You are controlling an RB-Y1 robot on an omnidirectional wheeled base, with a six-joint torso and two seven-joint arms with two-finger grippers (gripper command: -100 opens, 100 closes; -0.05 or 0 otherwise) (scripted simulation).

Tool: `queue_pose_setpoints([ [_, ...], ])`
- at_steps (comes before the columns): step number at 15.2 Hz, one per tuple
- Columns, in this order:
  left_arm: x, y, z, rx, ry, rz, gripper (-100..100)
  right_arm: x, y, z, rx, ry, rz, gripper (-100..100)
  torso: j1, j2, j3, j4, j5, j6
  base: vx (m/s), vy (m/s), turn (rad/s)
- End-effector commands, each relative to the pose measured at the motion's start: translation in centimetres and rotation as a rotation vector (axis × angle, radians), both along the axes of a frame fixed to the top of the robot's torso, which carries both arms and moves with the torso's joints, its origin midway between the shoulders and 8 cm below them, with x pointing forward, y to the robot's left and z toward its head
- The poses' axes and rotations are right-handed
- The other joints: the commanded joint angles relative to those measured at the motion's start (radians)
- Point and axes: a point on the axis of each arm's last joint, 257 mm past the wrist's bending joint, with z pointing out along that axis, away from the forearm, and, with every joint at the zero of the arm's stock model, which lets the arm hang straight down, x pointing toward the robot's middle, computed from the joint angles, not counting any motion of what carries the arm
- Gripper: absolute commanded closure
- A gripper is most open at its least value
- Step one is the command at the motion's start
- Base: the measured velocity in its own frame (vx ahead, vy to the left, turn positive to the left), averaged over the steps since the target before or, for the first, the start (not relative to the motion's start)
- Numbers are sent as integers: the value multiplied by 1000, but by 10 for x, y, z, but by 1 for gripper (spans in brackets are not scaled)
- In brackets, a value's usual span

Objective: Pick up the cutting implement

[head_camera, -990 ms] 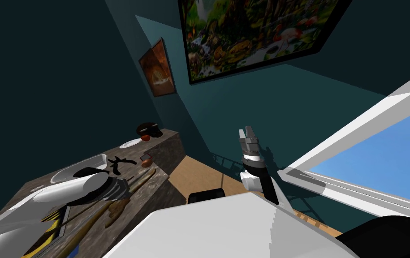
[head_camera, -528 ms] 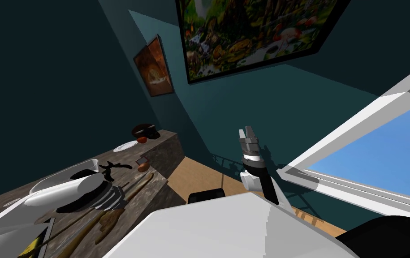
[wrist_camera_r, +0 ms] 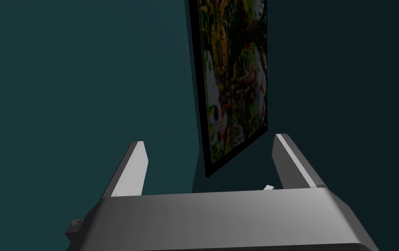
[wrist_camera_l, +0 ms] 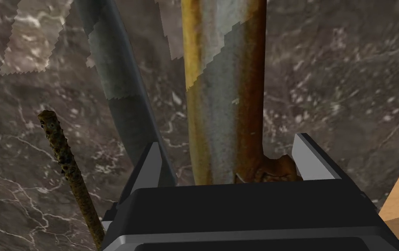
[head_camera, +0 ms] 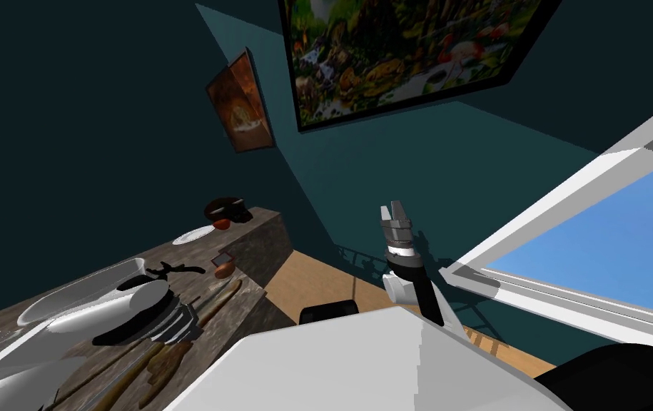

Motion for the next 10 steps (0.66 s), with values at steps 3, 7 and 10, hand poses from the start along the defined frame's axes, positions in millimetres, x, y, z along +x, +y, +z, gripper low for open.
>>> queue_pose_setpoints([
  [3,0,0,-1,1,-2,-1,100,0,0,0,0,0,0,0,0,0,0,0,0,0,-2,-3,-1],
  [7,2,-1,10,0,0,-3,100,0,0,0,0,0,0,0,2,-1,-1,-1,1,0,0,1,5],
  [10,3,-2,12,0,-2,-5,100,0,0,0,0,0,0,0,1,-1,-1,0,0,0,6,9,13],
])
